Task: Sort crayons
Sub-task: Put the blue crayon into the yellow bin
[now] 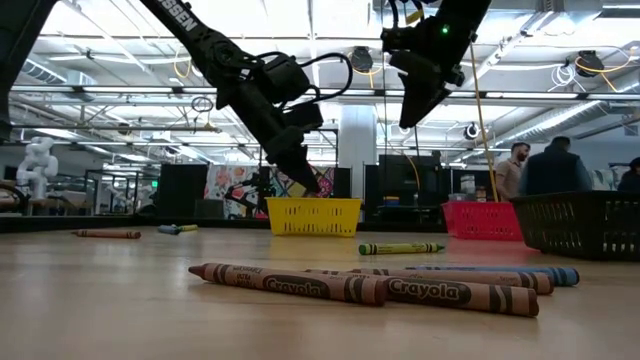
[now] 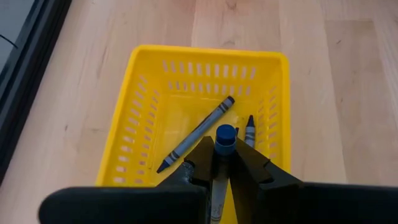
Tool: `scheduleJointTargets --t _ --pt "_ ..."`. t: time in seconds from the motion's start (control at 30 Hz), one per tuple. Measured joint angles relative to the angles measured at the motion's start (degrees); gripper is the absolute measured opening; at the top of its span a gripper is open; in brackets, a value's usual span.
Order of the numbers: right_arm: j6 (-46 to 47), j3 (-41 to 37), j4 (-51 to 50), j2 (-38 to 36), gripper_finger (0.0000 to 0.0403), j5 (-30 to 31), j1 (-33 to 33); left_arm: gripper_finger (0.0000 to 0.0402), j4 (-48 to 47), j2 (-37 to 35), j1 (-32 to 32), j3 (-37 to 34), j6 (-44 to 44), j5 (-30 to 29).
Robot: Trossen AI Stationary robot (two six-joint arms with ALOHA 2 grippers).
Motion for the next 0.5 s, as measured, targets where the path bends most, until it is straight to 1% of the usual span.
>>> scheduleJointTargets --t 0.13,0.37,0.43,0.5 --pt "0.48 0.0 -0.12 0.0 0.011 -0.02 0.02 0.0038 -0.06 0.0 -0.01 0.0 1.11 0.0" --pt "0.52 0.0 -0.39 0.0 0.0129 -0.04 0.02 0.01 0.43 0.0 -0.23 -0.02 2.36 0.0" --pt "0.52 0.0 -0.38 0.0 0.0133 -0.03 0.02 0.0111 0.59 0.0 -0.42 -0.02 2.39 -0.25" --pt "0.49 0.0 -0.29 0.0 0.0134 -0.03 0.02 0.0115 1.21 0.0 -0.55 -0.02 2.4 -2.04"
